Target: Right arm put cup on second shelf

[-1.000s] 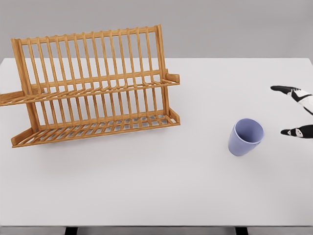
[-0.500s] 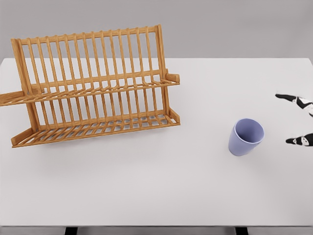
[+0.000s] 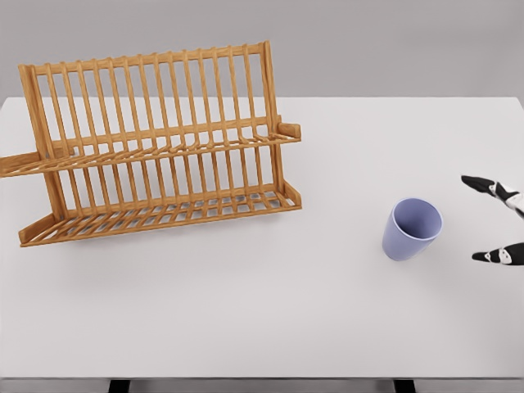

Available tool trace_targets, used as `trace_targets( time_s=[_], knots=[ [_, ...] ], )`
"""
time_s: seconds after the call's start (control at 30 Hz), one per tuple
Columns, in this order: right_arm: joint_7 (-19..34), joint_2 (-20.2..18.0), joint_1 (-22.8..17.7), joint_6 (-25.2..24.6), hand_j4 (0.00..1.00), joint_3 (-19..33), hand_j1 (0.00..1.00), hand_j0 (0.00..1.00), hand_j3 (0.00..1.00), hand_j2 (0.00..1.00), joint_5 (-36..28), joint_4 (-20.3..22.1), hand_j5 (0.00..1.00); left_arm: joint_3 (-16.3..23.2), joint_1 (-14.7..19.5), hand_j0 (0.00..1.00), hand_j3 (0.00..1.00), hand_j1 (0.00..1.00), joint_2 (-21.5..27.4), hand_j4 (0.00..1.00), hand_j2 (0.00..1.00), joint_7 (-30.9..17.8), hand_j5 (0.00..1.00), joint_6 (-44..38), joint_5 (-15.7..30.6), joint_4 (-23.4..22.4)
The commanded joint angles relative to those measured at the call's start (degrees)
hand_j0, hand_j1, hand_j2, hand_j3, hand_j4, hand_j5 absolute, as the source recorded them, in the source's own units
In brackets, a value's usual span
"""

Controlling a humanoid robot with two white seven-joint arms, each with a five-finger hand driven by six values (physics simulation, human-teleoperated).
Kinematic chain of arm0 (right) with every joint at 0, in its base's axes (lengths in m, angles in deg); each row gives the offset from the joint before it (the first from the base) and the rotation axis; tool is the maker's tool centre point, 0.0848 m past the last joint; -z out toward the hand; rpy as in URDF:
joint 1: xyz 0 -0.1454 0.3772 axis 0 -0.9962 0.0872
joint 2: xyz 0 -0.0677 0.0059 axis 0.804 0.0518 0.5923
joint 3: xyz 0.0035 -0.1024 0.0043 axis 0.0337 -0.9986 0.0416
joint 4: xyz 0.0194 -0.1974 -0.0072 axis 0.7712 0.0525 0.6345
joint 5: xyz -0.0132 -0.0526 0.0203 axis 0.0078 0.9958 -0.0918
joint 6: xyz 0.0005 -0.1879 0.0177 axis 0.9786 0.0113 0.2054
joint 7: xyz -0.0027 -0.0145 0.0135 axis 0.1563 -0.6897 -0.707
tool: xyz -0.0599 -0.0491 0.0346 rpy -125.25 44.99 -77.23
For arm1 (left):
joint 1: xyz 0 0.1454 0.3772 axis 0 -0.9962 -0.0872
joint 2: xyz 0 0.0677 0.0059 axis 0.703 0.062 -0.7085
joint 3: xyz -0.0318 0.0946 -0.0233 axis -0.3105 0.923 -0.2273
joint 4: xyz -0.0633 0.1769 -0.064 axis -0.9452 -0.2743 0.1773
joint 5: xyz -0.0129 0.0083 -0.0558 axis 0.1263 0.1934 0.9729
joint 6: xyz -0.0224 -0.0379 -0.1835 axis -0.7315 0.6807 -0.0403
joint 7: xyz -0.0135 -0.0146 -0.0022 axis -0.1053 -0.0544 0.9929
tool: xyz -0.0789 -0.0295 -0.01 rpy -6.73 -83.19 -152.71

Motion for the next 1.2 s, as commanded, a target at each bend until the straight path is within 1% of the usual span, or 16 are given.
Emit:
trace_targets(
  time_s=[0.0, 0.03, 0.1, 0.27, 0.37, 0.67, 0.87, 0.97, 1.17],
  knots=[
    [-0.03, 0.05, 0.07, -0.01, 1.00, -0.17, 1.00, 1.00, 1.00, 1.00, -1.31, 0.05, 1.00, 0.01, 0.00, 1.00, 1.00, 1.00, 0.00, 1.00, 1.00, -0.02, 1.00, -0.01, -0.03, 0.00],
    [-0.03, -0.03, -0.37, -0.01, 1.00, -0.17, 1.00, 1.00, 1.00, 1.00, -1.31, 0.05, 1.00, 0.01, 0.00, 1.00, 1.00, 1.00, 0.00, 1.00, 1.00, -0.02, 1.00, -0.01, -0.03, 0.00],
    [-0.12, -0.30, -2.48, -0.01, 1.00, -0.17, 1.00, 1.00, 1.00, 1.00, -1.40, -0.12, 1.00, 0.01, 0.00, 1.00, 1.00, 1.00, 0.00, 1.00, 1.00, -0.02, 1.00, -0.01, -0.03, 0.00],
    [-0.38, -1.53, -2.83, -0.01, 1.00, -0.25, 1.00, 1.00, 1.00, 1.00, -4.47, 0.05, 1.00, 0.01, 0.00, 1.00, 1.00, 1.00, 0.00, 1.00, 1.00, -0.02, 1.00, -0.01, -0.03, 0.00],
    [-0.56, -1.35, -2.22, -0.01, 1.00, -0.25, 1.00, 1.00, 1.00, 1.00, -5.97, 0.23, 1.00, 0.01, 0.00, 1.00, 1.00, 1.00, 0.00, 1.00, 1.00, -0.02, 1.00, -0.01, -0.03, 0.00],
    [-0.56, 4.45, -1.87, -0.01, 1.00, -0.34, 1.00, 1.00, 1.00, 1.00, -6.76, 0.93, 1.00, 0.01, 0.00, 1.00, 1.00, 1.00, 0.00, 1.00, 1.00, -0.02, 1.00, -0.01, -0.03, 0.00],
    [-0.56, 4.97, -1.69, -0.01, 1.00, -0.34, 1.00, 1.00, 1.00, 1.00, -6.76, 1.28, 1.00, 0.01, 0.00, 1.00, 1.00, 1.00, 0.00, 1.00, 1.00, -0.02, 1.00, -0.01, -0.03, 0.00],
    [-0.56, 6.82, -1.60, -0.01, 1.00, -0.43, 1.00, 1.00, 1.00, 1.00, -6.67, 1.90, 1.00, 0.01, 0.00, 1.00, 1.00, 1.00, 0.00, 1.00, 1.00, -0.02, 1.00, -0.01, -0.03, 0.00],
    [-0.56, 7.52, -1.60, -0.01, 1.00, -1.66, 1.00, 1.00, 1.00, 1.00, -6.67, 2.60, 1.00, 0.01, 0.00, 1.00, 1.00, 1.00, 0.00, 1.00, 1.00, -0.02, 1.00, -0.01, -0.03, 0.00]
  ],
)
